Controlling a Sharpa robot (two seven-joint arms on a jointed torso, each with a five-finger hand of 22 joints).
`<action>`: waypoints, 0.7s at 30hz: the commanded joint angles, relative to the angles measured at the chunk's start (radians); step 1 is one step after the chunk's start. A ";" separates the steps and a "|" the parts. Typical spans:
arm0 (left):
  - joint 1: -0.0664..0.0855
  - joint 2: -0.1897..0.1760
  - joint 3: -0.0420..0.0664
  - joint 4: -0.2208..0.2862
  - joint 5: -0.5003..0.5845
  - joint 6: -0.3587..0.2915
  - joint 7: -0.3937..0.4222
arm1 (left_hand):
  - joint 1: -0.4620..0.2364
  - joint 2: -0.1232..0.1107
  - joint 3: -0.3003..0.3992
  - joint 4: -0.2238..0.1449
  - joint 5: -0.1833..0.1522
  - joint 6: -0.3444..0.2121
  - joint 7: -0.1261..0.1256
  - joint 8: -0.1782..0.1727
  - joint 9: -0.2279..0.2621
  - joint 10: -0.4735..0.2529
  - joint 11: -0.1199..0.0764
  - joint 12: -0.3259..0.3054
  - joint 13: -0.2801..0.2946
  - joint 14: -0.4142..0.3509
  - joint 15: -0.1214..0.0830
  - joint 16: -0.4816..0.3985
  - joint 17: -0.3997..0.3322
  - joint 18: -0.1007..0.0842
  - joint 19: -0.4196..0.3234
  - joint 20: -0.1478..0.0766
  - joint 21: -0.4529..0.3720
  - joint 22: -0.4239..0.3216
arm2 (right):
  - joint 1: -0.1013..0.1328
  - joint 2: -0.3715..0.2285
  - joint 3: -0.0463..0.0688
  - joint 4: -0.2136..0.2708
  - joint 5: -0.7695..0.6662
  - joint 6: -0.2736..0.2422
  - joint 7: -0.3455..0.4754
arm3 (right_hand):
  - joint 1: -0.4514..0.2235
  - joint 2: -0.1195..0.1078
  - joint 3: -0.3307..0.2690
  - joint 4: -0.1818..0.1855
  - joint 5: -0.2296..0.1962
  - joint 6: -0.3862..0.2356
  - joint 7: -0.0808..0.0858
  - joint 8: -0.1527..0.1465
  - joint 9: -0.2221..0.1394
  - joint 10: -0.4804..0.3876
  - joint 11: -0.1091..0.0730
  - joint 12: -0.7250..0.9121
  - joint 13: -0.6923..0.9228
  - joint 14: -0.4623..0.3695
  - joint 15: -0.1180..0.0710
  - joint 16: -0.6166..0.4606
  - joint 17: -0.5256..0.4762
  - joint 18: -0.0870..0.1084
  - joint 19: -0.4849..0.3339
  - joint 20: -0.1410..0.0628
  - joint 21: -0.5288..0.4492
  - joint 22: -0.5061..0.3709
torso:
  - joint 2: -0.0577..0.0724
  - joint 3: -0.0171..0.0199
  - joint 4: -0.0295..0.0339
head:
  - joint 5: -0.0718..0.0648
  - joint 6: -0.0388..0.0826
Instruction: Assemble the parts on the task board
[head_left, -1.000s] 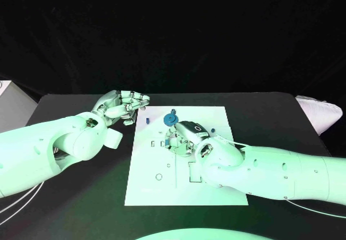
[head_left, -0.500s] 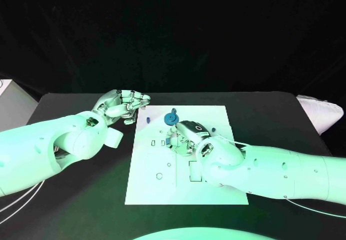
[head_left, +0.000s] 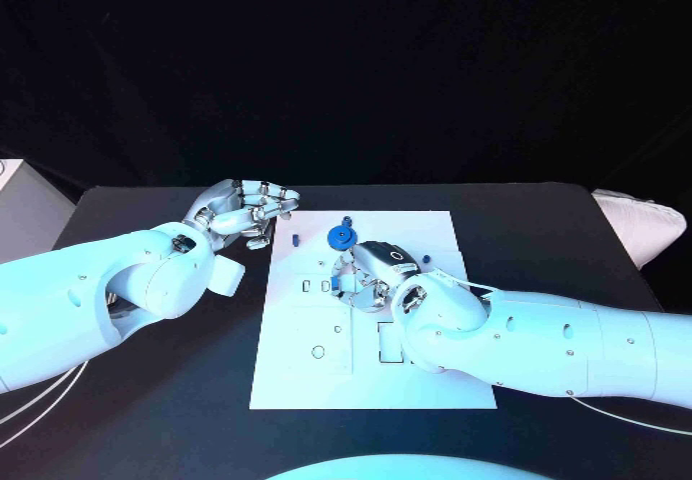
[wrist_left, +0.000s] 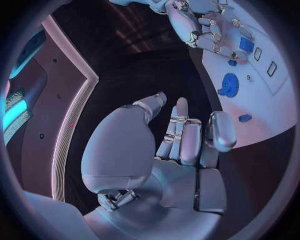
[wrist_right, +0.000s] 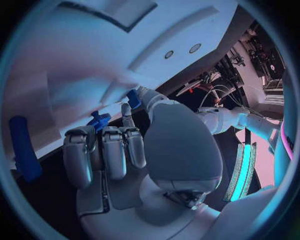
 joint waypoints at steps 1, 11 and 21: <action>0.000 0.001 0.000 0.001 -0.006 0.016 -0.001 | -0.009 0.003 0.007 -0.001 -0.005 -0.010 0.000 0.007 0.001 -0.006 0.000 0.008 0.002 0.007 -0.001 0.006 0.002 -0.006 0.007 -0.002 0.006 0.001 | -0.001 0.000 0.000 0.000 -0.003 -0.004 0.022 | -0.010 0.000 -0.017 0.005 -0.019 -0.016 0.003 -0.009 -0.003 0.053 0.009 -0.015 0.216 0.094 0.007 -0.007 0.218 -0.014 0.105 0.011 0.005 0.263 | 0.001 -0.0004 -0.0003 | 0.000 0.001; 0.000 0.002 0.000 -0.002 -0.016 0.016 -0.006 | -0.007 0.002 0.009 -0.002 -0.005 -0.013 0.000 0.011 0.001 -0.005 0.000 0.020 0.006 0.017 -0.001 0.015 0.021 -0.007 0.013 -0.002 0.010 0.008 | -0.001 -0.009 0.000 0.015 -0.002 -0.021 0.029 | -0.011 -0.002 -0.060 0.019 -0.042 -0.028 0.006 -0.011 -0.007 0.050 0.012 -0.019 0.213 0.093 0.010 -0.008 0.215 -0.014 0.105 0.015 0.005 0.263 | 0.000 -0.0001 -0.0002 | -0.001 0.001; 0.000 0.005 0.000 -0.014 -0.131 0.027 -0.122 | -0.117 -0.003 -0.032 0.087 -0.003 0.017 -0.023 0.080 0.020 0.037 -0.018 0.138 0.054 0.097 -0.016 0.077 0.173 -0.025 0.080 -0.016 0.050 0.089 | 0.015 -0.057 0.002 0.062 0.027 -0.097 0.115 | 0.052 0.034 -0.282 0.070 -0.004 -0.089 0.030 -0.055 -0.026 0.030 0.034 -0.036 0.195 0.093 0.030 -0.009 0.214 -0.014 0.105 0.033 0.005 0.263 | -0.004 0.0014 -0.0035 | -0.001 0.011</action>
